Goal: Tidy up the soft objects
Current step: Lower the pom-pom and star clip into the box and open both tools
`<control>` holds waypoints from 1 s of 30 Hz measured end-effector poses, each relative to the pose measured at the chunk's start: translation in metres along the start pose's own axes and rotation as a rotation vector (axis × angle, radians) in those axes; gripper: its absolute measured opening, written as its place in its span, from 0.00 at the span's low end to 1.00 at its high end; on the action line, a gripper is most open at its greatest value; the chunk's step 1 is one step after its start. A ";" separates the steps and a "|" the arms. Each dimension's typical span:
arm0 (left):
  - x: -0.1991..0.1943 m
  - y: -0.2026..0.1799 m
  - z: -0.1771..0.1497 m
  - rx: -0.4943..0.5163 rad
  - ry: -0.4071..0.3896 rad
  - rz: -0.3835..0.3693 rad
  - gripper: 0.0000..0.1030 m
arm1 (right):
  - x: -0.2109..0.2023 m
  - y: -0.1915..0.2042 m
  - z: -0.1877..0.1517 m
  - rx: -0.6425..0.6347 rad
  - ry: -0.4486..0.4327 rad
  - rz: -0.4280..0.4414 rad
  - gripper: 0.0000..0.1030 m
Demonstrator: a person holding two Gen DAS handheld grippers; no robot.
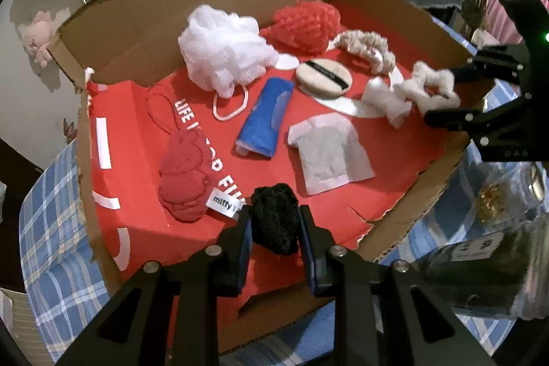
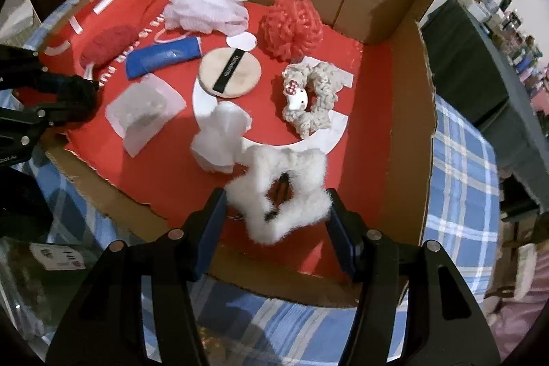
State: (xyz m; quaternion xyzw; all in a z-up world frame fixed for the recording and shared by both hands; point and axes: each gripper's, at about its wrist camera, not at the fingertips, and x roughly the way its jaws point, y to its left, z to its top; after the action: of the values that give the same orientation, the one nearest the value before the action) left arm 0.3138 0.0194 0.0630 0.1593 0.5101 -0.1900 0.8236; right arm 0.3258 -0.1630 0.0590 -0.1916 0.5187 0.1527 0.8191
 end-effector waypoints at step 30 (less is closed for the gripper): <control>0.001 0.001 0.001 -0.001 -0.007 0.032 0.47 | 0.012 0.012 0.005 -0.060 0.042 -0.066 0.57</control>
State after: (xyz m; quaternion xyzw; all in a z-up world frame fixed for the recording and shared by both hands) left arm 0.3160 0.0199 0.0626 0.1662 0.5045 -0.1773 0.8285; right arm 0.3293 -0.1490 0.0481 -0.2364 0.5243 0.1370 0.8065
